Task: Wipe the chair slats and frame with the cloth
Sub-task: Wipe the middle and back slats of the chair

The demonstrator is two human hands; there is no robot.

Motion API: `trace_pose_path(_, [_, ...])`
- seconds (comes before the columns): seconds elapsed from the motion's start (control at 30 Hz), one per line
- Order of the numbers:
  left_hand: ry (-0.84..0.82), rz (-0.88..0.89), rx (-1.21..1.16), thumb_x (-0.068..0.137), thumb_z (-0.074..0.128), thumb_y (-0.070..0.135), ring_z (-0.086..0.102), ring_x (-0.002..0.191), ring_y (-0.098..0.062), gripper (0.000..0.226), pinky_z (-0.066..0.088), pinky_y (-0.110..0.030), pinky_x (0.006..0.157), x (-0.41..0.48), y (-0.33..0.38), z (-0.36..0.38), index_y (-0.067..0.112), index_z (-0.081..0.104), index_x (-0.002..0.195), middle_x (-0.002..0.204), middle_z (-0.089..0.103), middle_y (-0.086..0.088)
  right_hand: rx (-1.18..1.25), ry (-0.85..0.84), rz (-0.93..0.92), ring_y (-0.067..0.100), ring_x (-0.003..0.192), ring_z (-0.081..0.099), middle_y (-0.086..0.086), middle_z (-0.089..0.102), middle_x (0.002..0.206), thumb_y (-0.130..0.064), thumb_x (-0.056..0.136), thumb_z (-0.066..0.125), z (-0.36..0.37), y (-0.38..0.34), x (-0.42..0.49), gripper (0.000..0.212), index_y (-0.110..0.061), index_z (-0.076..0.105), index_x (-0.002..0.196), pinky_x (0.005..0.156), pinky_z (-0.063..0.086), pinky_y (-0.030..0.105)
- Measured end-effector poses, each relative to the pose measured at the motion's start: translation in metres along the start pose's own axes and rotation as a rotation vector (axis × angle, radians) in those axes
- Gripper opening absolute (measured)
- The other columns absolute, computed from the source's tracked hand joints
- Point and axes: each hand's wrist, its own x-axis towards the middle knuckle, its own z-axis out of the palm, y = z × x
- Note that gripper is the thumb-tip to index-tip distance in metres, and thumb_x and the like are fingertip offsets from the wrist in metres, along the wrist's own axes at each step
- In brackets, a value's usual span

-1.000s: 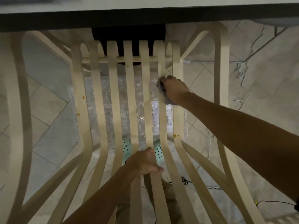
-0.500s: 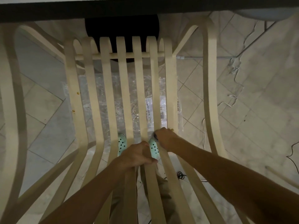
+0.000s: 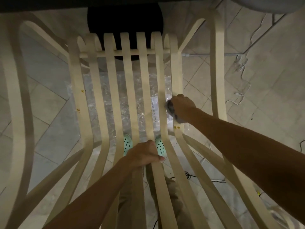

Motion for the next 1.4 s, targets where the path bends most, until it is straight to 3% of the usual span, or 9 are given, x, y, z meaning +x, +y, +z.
trace_pose_path(0.13, [-0.004, 0.019, 0.005, 0.082, 0.067, 0.050, 0.058, 0.108, -0.022, 0.064, 0.048, -0.040, 0.094, -0.004, 0.003, -0.001, 0.017, 0.044, 0.132, 0.125, 0.059, -0.005, -0.048, -0.033, 0.004, 0.024, 0.076, 0.067, 0.006, 0.065, 0.085, -0.023, 0.073, 0.071, 0.018, 0.010, -0.020, 0.023, -0.010, 0.062, 0.089, 0.074, 0.059, 0.035])
trace_pose_path(0.3, [0.018, 0.029, 0.010, 0.082, 0.067, 0.049, 0.058, 0.110, -0.022, 0.063, 0.048, -0.039, 0.094, -0.006, 0.002, 0.000, 0.017, 0.045, 0.132, 0.127, 0.058, -0.005, -0.110, -0.134, -0.028, 0.024, 0.077, 0.062, 0.008, 0.058, 0.085, -0.012, 0.085, 0.060, 0.050, 0.009, -0.041, 0.004, -0.011, 0.058, 0.083, 0.075, 0.055, 0.033])
trace_pose_path(0.5, [0.012, 0.016, 0.022, 0.080, 0.067, 0.053, 0.057, 0.109, -0.021, 0.067, 0.048, -0.039, 0.093, -0.001, -0.003, 0.001, 0.018, 0.044, 0.133, 0.126, 0.059, -0.003, -0.211, -0.330, -0.147, 0.020, 0.067, 0.057, 0.007, 0.060, 0.079, -0.021, 0.087, 0.055, 0.051, 0.010, -0.048, 0.020, -0.011, 0.055, 0.069, 0.076, 0.057, 0.033])
trace_pose_path(0.57, [0.008, 0.003, 0.006, 0.080, 0.067, 0.054, 0.057, 0.110, -0.021, 0.067, 0.047, -0.039, 0.094, -0.001, -0.004, 0.001, 0.020, 0.043, 0.133, 0.126, 0.058, -0.002, -0.239, -0.490, -0.173, 0.024, 0.072, 0.059, 0.007, 0.059, 0.074, -0.012, 0.084, 0.058, 0.036, 0.009, -0.045, 0.024, -0.014, 0.049, 0.062, 0.078, 0.055, 0.034])
trace_pose_path(0.67, [0.012, 0.018, 0.023, 0.082, 0.066, 0.052, 0.057, 0.109, -0.021, 0.066, 0.048, -0.040, 0.095, -0.003, -0.002, 0.002, 0.017, 0.043, 0.133, 0.124, 0.059, -0.003, -0.179, -0.536, -0.112, 0.031, 0.100, 0.063, 0.013, 0.065, 0.103, -0.011, 0.087, 0.061, 0.032, 0.013, -0.031, 0.007, -0.016, 0.061, 0.090, 0.083, 0.051, 0.036])
trace_pose_path(0.73, [0.018, 0.033, 0.022, 0.083, 0.066, 0.050, 0.058, 0.108, -0.021, 0.065, 0.048, -0.039, 0.094, -0.003, -0.001, 0.002, 0.016, 0.043, 0.133, 0.124, 0.059, -0.004, -0.151, -0.483, -0.063, 0.032, 0.103, 0.063, 0.016, 0.065, 0.110, -0.010, 0.087, 0.060, 0.043, 0.016, -0.024, 0.020, -0.008, 0.064, 0.107, 0.084, 0.051, 0.037])
trace_pose_path(0.97, [0.030, 0.022, -0.033, 0.077, 0.069, 0.056, 0.058, 0.102, -0.018, 0.072, 0.048, -0.034, 0.086, 0.006, -0.012, 0.006, 0.023, 0.042, 0.135, 0.120, 0.061, 0.000, -0.028, -0.240, 0.072, 0.022, 0.082, 0.062, 0.010, 0.062, 0.089, -0.016, 0.088, 0.065, 0.040, 0.010, 0.006, 0.022, 0.002, 0.065, 0.101, 0.083, 0.052, 0.032])
trace_pose_path(1.27, [0.025, 0.042, -0.057, 0.078, 0.068, 0.055, 0.059, 0.101, -0.019, 0.067, 0.049, -0.038, 0.089, 0.007, -0.012, 0.011, 0.021, 0.046, 0.131, 0.113, 0.061, 0.000, 0.151, 0.283, 0.047, 0.020, 0.084, 0.054, 0.009, 0.055, 0.099, -0.014, 0.091, 0.056, -0.065, -0.002, 0.062, 0.009, -0.011, 0.061, 0.099, 0.080, 0.049, 0.030])
trace_pose_path(1.4, [0.041, -0.001, -0.069, 0.069, 0.069, 0.062, 0.060, 0.102, -0.020, 0.078, 0.050, -0.041, 0.089, 0.014, -0.018, 0.015, 0.030, 0.042, 0.134, 0.115, 0.062, 0.003, 0.417, 0.461, 0.045, 0.017, 0.074, 0.054, 0.010, 0.055, 0.085, -0.015, 0.091, 0.046, -0.116, -0.002, 0.089, 0.016, -0.013, 0.062, 0.086, 0.058, 0.048, 0.020])
